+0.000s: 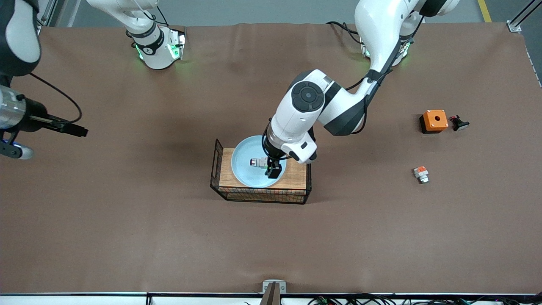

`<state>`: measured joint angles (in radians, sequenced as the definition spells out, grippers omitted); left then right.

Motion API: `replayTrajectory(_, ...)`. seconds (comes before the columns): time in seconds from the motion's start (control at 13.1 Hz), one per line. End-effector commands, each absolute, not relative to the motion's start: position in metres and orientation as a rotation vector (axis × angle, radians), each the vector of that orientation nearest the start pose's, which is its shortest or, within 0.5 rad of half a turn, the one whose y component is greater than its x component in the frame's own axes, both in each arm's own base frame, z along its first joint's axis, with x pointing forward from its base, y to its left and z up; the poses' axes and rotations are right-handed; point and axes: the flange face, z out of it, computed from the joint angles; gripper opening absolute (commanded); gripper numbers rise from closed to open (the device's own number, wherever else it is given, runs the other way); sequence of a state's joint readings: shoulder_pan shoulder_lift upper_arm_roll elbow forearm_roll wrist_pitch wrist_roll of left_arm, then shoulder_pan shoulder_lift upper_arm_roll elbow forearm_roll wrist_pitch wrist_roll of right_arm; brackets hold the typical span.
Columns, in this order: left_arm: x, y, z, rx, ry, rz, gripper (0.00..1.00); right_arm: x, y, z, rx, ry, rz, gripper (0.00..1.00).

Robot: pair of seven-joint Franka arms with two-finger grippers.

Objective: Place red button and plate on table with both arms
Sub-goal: 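Grasp the red button with the left gripper while the right gripper approaches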

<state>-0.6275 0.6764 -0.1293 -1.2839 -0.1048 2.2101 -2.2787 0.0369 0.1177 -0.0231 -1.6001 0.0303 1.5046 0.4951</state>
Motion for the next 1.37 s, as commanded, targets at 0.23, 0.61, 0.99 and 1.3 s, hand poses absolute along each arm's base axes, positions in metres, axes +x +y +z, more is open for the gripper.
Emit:
replayTrajectory(0.23,0.572,-0.516,0.363,1.983,2.040,-0.192,1.00,0.548,0.176,0.552,-2.898,1.270,0.307,1.00)
replayTrajectory(0.61,0.566,-0.522,0.355,2.014,2.027,-0.193,0.96,0.533,0.241,0.555,-2.758,1.461,0.256,1.00)
replayTrajectory(0.99,0.565,-0.522,0.350,2.025,2.037,-0.196,0.84,0.520,0.290,0.552,-2.681,1.549,0.204,1.00)
replayTrajectory(1.3,0.566,-0.521,0.345,2.027,2.044,-0.197,0.58,0.512,0.306,0.548,-2.664,1.596,0.207,1.00)
